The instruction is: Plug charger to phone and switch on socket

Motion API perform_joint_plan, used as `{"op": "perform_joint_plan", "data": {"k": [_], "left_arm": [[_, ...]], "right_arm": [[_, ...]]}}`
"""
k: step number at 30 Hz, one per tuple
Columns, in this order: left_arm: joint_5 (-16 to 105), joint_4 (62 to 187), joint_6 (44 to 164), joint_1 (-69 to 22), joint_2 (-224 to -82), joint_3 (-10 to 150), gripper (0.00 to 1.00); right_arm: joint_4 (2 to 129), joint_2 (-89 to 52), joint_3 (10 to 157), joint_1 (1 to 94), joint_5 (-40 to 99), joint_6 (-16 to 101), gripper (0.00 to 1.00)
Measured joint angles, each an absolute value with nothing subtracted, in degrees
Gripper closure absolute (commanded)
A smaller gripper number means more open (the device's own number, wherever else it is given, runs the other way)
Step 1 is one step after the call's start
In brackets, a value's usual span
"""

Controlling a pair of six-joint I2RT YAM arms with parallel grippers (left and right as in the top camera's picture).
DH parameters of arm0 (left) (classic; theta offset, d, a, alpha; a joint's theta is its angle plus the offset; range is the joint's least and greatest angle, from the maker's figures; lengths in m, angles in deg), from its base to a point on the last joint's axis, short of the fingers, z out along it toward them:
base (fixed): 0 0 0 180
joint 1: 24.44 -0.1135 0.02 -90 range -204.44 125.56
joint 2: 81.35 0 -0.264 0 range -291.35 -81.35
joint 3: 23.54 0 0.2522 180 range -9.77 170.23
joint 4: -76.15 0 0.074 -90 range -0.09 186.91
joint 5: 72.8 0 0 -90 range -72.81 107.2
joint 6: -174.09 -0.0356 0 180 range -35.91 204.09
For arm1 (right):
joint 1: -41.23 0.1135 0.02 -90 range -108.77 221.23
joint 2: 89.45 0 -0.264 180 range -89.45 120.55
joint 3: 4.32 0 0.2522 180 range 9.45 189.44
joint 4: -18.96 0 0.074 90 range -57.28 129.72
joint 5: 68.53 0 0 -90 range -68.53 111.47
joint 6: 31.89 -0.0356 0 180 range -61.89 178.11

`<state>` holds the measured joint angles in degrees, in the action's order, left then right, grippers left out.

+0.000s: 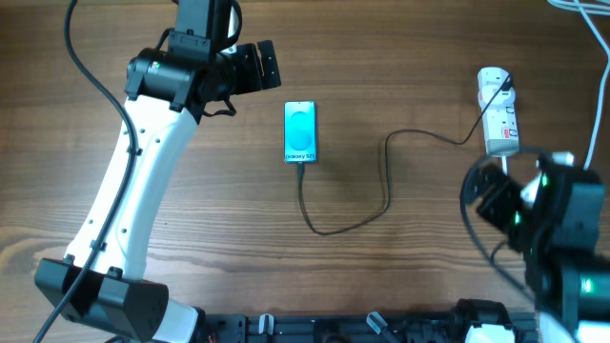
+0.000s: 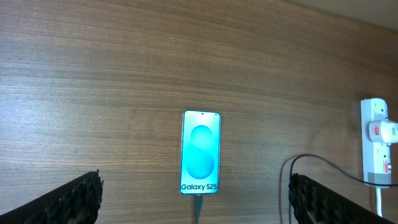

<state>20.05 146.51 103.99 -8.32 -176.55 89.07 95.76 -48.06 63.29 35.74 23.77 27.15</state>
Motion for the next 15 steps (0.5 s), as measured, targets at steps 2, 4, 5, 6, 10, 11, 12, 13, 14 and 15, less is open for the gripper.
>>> {"op": "perform_joint_plan", "data": {"k": [2, 4, 5, 6, 10, 11, 12, 13, 14, 15], "left_arm": [[20.03, 146.51, 103.97, -8.32, -176.55, 89.07, 0.00], [20.03, 146.51, 103.97, -8.32, -176.55, 89.07, 0.00], [20.05, 146.51, 103.97, -8.32, -176.55, 89.05, 0.00], [20.03, 146.51, 103.99, -8.32, -176.55, 89.07, 0.00], [20.05, 146.49, 103.99, -8.32, -176.55, 89.07, 0.00], [20.03, 146.49, 103.97, -8.32, -176.55, 89.07, 0.00], [20.03, 146.49, 103.97, -8.32, -176.55, 89.07, 0.00], [20.03, 146.51, 103.97, -8.32, -176.55, 89.07, 0.00], [20.03, 146.49, 103.97, -8.32, -176.55, 89.07, 0.00], [20.05, 146.49, 103.97, -8.32, -176.55, 89.07, 0.00]], "right_arm": [[98.76, -50.68, 63.05, 35.74, 25.30, 27.02, 0.00], [101.18, -52.06, 63.05, 35.74, 26.79, 26.86, 0.00], [102.21, -52.35, 63.05, 35.74, 27.45, 26.84, 0.00], [103.59, -52.39, 63.05, 35.74, 28.34, 26.82, 0.00], [105.45, -52.35, 63.03, 35.74, 30.40, 26.82, 0.00], [105.45, -52.35, 63.03, 35.74, 30.51, 26.82, 0.00], [105.45, -52.35, 63.03, 35.74, 30.53, 26.82, 0.00], [105.45, -52.35, 63.03, 35.74, 30.57, 26.82, 0.00], [105.45, -52.35, 63.03, 35.74, 30.70, 26.82, 0.00], [105.45, -52.35, 63.03, 35.74, 30.75, 26.82, 0.00]]}}
